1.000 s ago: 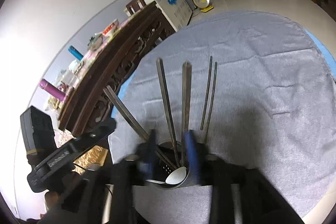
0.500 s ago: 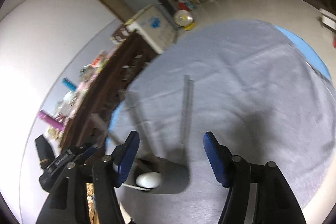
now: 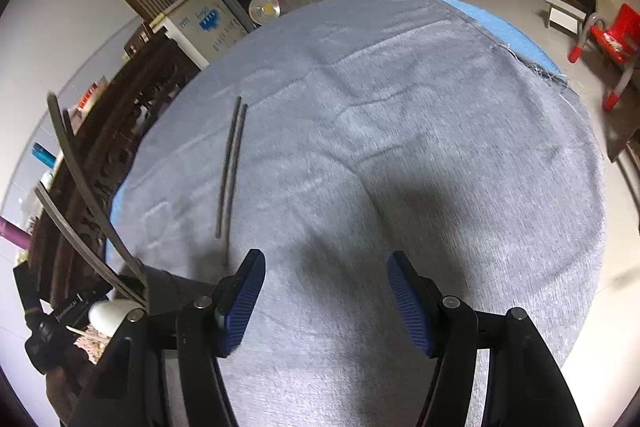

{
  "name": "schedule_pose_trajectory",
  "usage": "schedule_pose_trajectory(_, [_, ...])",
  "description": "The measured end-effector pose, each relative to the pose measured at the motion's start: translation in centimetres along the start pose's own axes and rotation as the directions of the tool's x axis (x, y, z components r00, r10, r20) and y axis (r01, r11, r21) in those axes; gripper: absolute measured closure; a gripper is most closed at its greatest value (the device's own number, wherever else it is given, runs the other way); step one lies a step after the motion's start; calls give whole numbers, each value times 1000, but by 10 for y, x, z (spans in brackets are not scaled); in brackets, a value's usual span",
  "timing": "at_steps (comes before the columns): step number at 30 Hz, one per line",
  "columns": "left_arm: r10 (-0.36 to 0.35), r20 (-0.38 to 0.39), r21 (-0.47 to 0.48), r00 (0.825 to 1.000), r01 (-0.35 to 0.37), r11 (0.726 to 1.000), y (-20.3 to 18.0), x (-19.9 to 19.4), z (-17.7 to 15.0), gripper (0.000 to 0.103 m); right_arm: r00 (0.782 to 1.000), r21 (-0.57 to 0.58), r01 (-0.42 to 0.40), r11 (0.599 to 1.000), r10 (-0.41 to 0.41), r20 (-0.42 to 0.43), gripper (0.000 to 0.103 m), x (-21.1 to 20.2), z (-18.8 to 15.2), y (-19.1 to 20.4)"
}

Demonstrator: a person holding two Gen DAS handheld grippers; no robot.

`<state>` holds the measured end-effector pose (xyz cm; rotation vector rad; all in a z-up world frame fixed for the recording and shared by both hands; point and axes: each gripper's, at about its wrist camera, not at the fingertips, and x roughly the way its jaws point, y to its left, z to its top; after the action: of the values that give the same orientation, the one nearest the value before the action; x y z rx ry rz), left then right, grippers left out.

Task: Organize utensils
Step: 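Move both grippers back toward the last brown chopsticks on the cloth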

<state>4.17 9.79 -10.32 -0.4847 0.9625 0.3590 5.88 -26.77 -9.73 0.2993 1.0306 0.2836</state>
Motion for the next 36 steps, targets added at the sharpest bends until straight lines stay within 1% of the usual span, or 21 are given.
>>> schedule_pose_trajectory(3, [11,-9,20,1000,-11,1000,-3,6,-5,40,1000,-3,21,1000,-21,-7,33,5,-3,-2])
schedule_pose_trajectory(6, [31,-5,45,999,-31,998,-8,14,-8,40,1000,1,18,1000,-18,-7,33,10,-1,-2])
schedule_pose_trajectory(9, [46,14,104,999,-47,993,-17,25,-5,40,1000,-12,20,1000,-20,3,33,16,7,0])
schedule_pose_trajectory(12, [60,51,137,997,-67,988,-25,37,6,40,998,-53,46,998,-43,50,33,20,19,3])
schedule_pose_trajectory(14, [87,44,118,995,-92,989,-28,46,16,40,995,-82,73,994,-67,78,31,24,27,3])
schedule_pose_trajectory(16, [81,42,88,996,-85,993,-29,52,25,40,989,-102,108,989,-97,108,30,28,33,2])
schedule_pose_trajectory(18, [116,78,86,990,-122,989,-32,58,30,37,986,-128,115,985,-98,133,29,33,38,2])
schedule_pose_trajectory(19, [149,86,87,985,-157,984,-34,64,31,36,983,-146,130,981,-109,147,29,37,40,2])
schedule_pose_trajectory(21, [181,87,92,980,-188,978,-36,77,31,36,981,-160,143,977,-118,153,28,45,43,2])
schedule_pose_trajectory(22, [192,76,94,979,-198,976,-36,83,29,36,982,-161,139,977,-116,148,28,51,45,1])
schedule_pose_trajectory(23, [190,106,86,976,-199,976,-36,83,28,31,984,-161,134,978,-112,142,28,55,45,0])
schedule_pose_trajectory(24, [197,121,88,973,-208,974,-35,84,26,27,984,-162,133,978,-111,137,28,58,45,0])
schedule_pose_trajectory(25, [205,130,83,970,-217,973,-34,85,25,25,984,-166,137,977,-115,135,28,62,45,1])
schedule_pose_trajectory(28, [203,148,50,968,-213,976,-27,87,21,13,982,-187,153,970,-128,139,28,71,40,3])
schedule_pose_trajectory(29, [201,147,50,968,-211,976,-25,88,20,8,982,-190,156,969,-131,135,28,74,38,4])
schedule_pose_trajectory(30, [191,135,56,972,-200,978,-24,89,21,2,982,-192,157,969,-133,132,28,77,36,4])
schedule_pose_trajectory(31, [184,126,71,975,-194,978,-25,90,22,0,981,-193,163,968,-139,134,28,78,32,4])
schedule_pose_trajectory(32, [184,122,82,975,-195,977,-26,91,22,0,977,-203,178,963,-147,158,26,78,29,7])
schedule_pose_trajectory(33, [183,123,77,975,-193,978,-26,92,22,0,975,-210,186,960,-153,164,21,80,25,9])
schedule_pose_trajectory(34, [184,124,78,975,-195,978,-26,93,23,0,970,-221,202,954,-164,177,19,81,22,12])
schedule_pose_trajectory(36, [183,125,80,975,-194,978,-28,94,23,0,964,-239,239,941,-201,173,15,84,21,18])
